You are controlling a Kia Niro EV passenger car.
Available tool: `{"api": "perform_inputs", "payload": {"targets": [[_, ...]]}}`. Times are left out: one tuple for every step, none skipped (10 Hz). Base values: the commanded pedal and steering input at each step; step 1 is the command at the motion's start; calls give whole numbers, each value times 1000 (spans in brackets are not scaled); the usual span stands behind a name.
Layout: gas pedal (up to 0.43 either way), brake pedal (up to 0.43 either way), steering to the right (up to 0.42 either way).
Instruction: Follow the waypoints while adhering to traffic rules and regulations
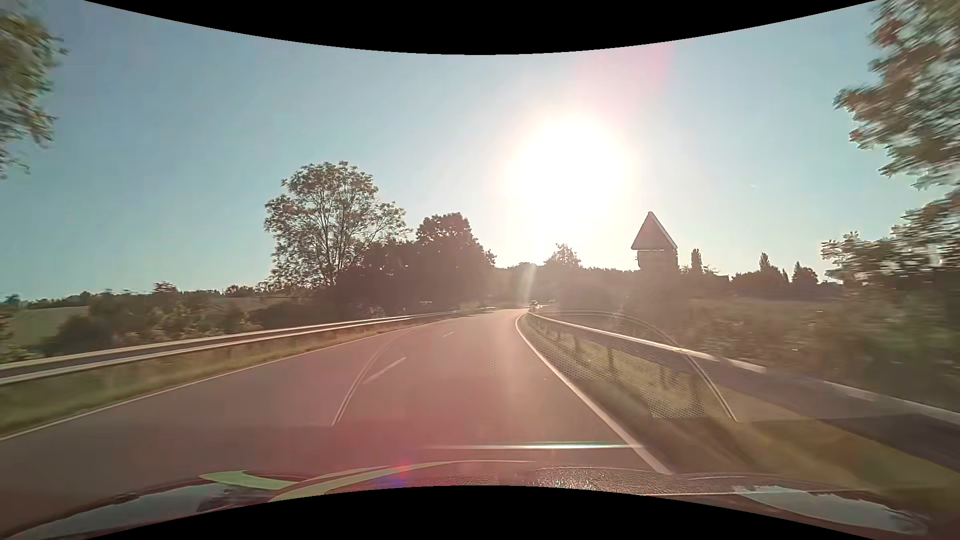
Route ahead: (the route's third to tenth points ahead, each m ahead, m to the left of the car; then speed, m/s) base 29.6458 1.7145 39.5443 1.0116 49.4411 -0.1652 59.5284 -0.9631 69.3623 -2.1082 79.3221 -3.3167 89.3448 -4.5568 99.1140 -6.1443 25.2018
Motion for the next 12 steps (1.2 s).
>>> {"api": "perform_inputs", "payload": {"targets": [[248, 0, 6], [248, 0, 7], [248, 0, 10], [248, 0, 9], [248, 0, 10], [248, 0, 10], [248, 0, 10], [248, 0, 11], [248, 0, 12], [248, 0, 13], [248, 0, 13], [248, 0, 14]]}}
